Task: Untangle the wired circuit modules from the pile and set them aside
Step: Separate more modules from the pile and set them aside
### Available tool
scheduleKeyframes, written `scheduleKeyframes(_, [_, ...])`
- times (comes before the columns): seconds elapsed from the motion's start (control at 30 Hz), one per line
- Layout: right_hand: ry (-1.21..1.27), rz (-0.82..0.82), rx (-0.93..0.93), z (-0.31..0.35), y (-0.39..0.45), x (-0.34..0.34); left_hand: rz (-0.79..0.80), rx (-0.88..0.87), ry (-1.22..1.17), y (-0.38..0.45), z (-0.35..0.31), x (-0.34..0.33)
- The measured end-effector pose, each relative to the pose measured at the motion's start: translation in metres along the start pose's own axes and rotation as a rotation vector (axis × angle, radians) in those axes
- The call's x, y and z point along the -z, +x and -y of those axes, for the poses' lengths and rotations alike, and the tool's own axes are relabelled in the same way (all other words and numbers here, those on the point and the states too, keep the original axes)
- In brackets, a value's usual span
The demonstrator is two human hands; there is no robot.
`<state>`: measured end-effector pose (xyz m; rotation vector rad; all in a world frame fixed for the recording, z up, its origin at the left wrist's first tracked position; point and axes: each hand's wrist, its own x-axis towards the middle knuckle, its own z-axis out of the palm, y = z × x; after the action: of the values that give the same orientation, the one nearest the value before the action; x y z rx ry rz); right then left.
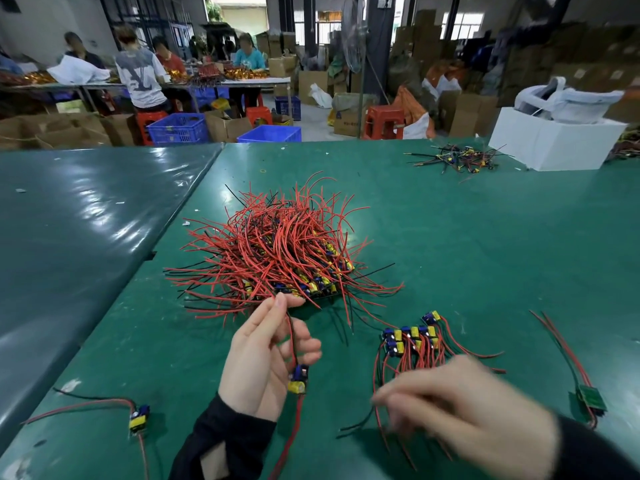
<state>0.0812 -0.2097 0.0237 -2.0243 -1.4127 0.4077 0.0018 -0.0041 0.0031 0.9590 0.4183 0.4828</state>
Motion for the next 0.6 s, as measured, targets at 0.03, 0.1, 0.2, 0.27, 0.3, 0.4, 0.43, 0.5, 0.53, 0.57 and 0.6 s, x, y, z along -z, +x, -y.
scheduleKeyframes(0.03, [-0.217, -0.063, 0.006, -0.015, -0.019, 0.019, 0.000, 0.000, -0.012, 0.000, 0.000, 0.001])
scheduleKeyframes(0.1, [-0.614, -0.194, -0.100, -0.045, -0.054, 0.053, -0.004, 0.000, -0.036, 0.001, -0.002, 0.003])
scheduleKeyframes(0.2, [-0.809, -0.092, -0.323, -0.094, -0.094, 0.071, -0.005, 0.006, -0.082, 0.003, -0.004, 0.003])
scheduleKeyframes(0.27, [-0.720, -0.056, -0.339, -0.116, -0.113, 0.072, -0.015, 0.014, -0.089, 0.003, -0.004, 0.003])
scheduleKeyframes(0.3, [-0.655, -0.059, -0.320, -0.120, -0.118, 0.073, -0.019, 0.019, -0.086, 0.003, -0.004, 0.003])
scheduleKeyframes(0.4, [-0.667, -0.135, -0.172, -0.132, -0.113, 0.072, -0.028, 0.027, -0.081, 0.004, -0.003, 0.003])
scheduleKeyframes(0.43, [-0.673, -0.162, -0.172, -0.130, -0.105, 0.066, -0.031, 0.029, -0.083, 0.005, -0.002, 0.003])
scheduleKeyframes(0.5, [-0.537, -0.315, -0.218, -0.114, -0.083, 0.057, -0.033, 0.029, -0.094, 0.005, -0.001, 0.004])
scheduleKeyframes(0.53, [-0.416, -0.420, -0.216, -0.100, -0.071, 0.054, -0.030, 0.028, -0.095, 0.005, 0.000, 0.004])
scheduleKeyframes(0.57, [-0.241, -0.506, -0.216, -0.087, -0.058, 0.052, -0.027, 0.030, -0.091, 0.006, 0.001, 0.004])
scheduleKeyframes(0.6, [-0.054, -0.599, -0.211, -0.080, -0.045, 0.050, -0.025, 0.036, -0.088, 0.006, 0.003, 0.003])
